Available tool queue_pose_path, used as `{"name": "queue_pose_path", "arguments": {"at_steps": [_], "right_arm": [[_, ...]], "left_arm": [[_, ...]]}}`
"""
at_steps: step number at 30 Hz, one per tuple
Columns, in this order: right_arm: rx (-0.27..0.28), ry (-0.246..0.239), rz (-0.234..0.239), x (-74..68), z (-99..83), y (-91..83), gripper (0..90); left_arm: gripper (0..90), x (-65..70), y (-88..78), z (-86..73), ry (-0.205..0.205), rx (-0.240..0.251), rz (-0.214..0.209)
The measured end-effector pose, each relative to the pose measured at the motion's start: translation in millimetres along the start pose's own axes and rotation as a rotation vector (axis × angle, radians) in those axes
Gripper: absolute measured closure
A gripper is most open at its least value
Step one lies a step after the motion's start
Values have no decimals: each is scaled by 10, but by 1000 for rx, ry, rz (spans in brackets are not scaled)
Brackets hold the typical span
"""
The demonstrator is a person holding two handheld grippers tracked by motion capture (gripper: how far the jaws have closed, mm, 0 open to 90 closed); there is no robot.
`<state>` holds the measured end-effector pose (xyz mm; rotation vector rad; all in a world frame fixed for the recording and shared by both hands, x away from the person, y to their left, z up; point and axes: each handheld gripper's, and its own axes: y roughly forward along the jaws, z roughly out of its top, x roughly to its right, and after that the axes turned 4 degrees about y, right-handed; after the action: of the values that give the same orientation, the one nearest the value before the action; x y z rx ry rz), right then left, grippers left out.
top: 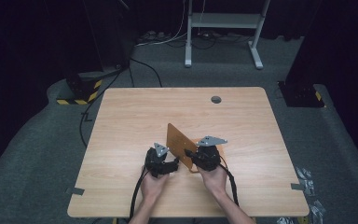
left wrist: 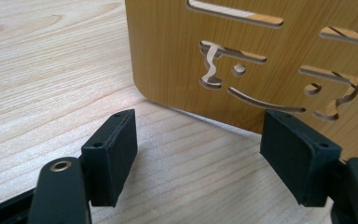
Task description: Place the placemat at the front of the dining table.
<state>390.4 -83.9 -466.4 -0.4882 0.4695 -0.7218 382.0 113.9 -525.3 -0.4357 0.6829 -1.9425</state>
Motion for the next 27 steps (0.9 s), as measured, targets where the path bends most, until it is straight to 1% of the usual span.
{"name": "queue_pose_path", "arguments": {"at_steps": [4, 5, 6, 10, 11, 13, 14, 15, 17, 19, 21, 22, 25, 26, 27], "right_arm": [[1, -3, -3, 0, 23, -14, 865], [2, -12, -5, 2, 32, -19, 865], [4, -13, -6, 1, 38, -26, 865], [2, -30, -13, -10, 63, -53, 866], [1, -33, -16, -10, 70, -61, 866], [1, -35, -15, -4, 81, -76, 865], [2, -35, -13, 3, 88, -88, 866], [1, -31, -12, 5, 91, -100, 865], [2, -34, -9, 18, 94, -115, 866], [0, -36, -14, 26, 97, -130, 865], [-5, -38, -11, 39, 103, -145, 865], [-7, -27, -13, 38, 105, -153, 865], [-2, -31, -14, 52, 115, -173, 865], [-2, -34, -13, 55, 118, -181, 866], [1, -28, -15, 54, 118, -188, 866]], "left_arm": [[275, 2, 4, 3, 8, 0, 6], [275, -3, 3, 4, 17, -4, 7], [275, 4, 4, 3, 7, -5, 7], [276, 13, 12, 6, 12, -11, 13], [278, 10, 13, 8, 23, -16, 17], [278, 23, 17, 8, 18, -23, 23], [278, 18, 20, 12, 31, -26, 24], [279, 29, 28, 12, 20, -29, 23], [278, 28, 32, 17, 37, -38, 30], [278, 30, 37, 17, 46, -37, 34], [278, 33, 37, 19, 47, -40, 36], [278, 33, 36, 19, 47, -40, 36], [277, 36, 38, 18, 45, -40, 37], [276, 43, 39, 17, 37, -40, 35], [276, 44, 40, 17, 40, -40, 36]]}}
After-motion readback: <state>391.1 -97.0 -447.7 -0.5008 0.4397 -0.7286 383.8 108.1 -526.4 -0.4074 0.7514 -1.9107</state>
